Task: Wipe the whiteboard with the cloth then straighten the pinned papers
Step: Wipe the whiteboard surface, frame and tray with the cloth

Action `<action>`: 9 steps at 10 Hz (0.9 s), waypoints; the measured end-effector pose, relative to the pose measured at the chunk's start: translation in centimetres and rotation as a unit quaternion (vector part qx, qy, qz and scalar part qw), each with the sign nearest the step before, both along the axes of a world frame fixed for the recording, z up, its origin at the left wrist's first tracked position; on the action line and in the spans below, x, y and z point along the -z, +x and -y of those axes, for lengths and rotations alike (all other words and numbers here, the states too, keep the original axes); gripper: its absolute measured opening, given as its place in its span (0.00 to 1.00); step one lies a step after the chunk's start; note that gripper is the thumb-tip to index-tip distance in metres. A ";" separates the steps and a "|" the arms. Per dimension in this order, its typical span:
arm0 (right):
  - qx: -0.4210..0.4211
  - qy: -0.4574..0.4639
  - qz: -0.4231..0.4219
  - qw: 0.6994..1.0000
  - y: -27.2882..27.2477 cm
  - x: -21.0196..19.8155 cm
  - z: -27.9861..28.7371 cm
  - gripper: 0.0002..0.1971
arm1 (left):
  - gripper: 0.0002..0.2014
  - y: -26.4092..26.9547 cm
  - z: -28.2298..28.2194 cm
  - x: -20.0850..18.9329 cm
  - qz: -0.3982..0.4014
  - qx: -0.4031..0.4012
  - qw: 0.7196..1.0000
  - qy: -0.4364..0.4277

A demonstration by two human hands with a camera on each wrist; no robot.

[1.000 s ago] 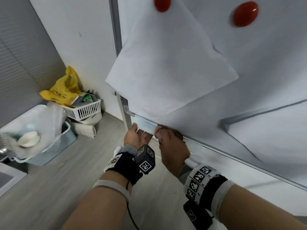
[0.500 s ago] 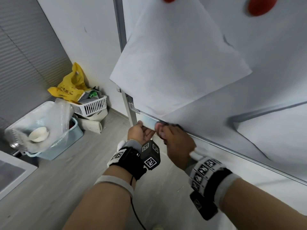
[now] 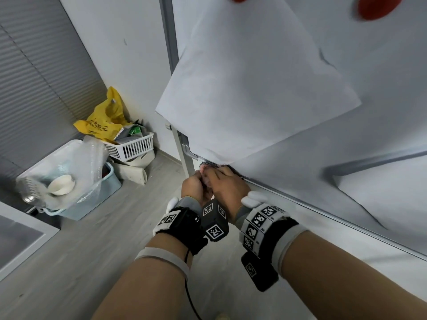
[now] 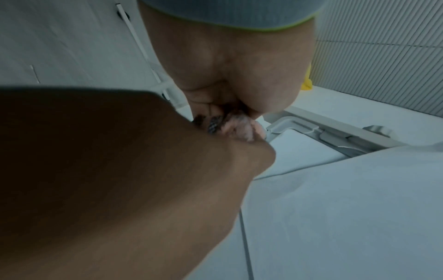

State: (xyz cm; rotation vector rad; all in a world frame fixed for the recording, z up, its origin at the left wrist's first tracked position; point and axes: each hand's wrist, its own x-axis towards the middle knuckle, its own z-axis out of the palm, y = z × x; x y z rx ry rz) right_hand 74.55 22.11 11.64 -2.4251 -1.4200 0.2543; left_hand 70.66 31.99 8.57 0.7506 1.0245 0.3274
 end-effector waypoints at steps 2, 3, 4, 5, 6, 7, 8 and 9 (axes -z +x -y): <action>0.048 0.051 0.047 0.996 0.7 2.0 6.4 0.15 | 0.13 1.3 0.2 0.4 0.011 -0.037 0.998 -0.044; 0.037 0.026 0.051 0.998 0.5 1.8 6.5 0.16 | 0.12 1.3 0.6 0.0 -0.006 -0.037 0.998 -0.041; 0.006 0.030 0.051 0.998 0.4 1.0 3.4 0.24 | 0.13 0.7 0.5 -0.1 -0.021 -0.033 0.998 -0.044; 0.016 0.006 -0.005 1.000 -0.5 -0.4 0.2 0.19 | 0.17 0.4 0.1 0.1 0.024 -0.094 0.991 -0.089; 0.004 0.022 0.028 0.999 -0.6 -0.3 0.9 0.20 | 0.17 0.2 -0.1 -0.2 0.000 -0.048 0.998 -0.040; -0.001 0.044 0.052 0.998 0.0 1.6 3.8 0.16 | 0.11 0.5 -0.1 0.2 -0.041 -0.030 0.999 -0.014; 0.052 0.050 0.060 0.996 0.9 2.5 7.8 0.16 | 0.10 1.0 0.5 -0.2 -0.017 -0.038 0.999 -0.029; 0.080 0.061 0.103 0.990 1.5 3.1 11.3 0.15 | 0.14 1.5 1.1 -0.5 -0.009 -0.072 0.997 -0.029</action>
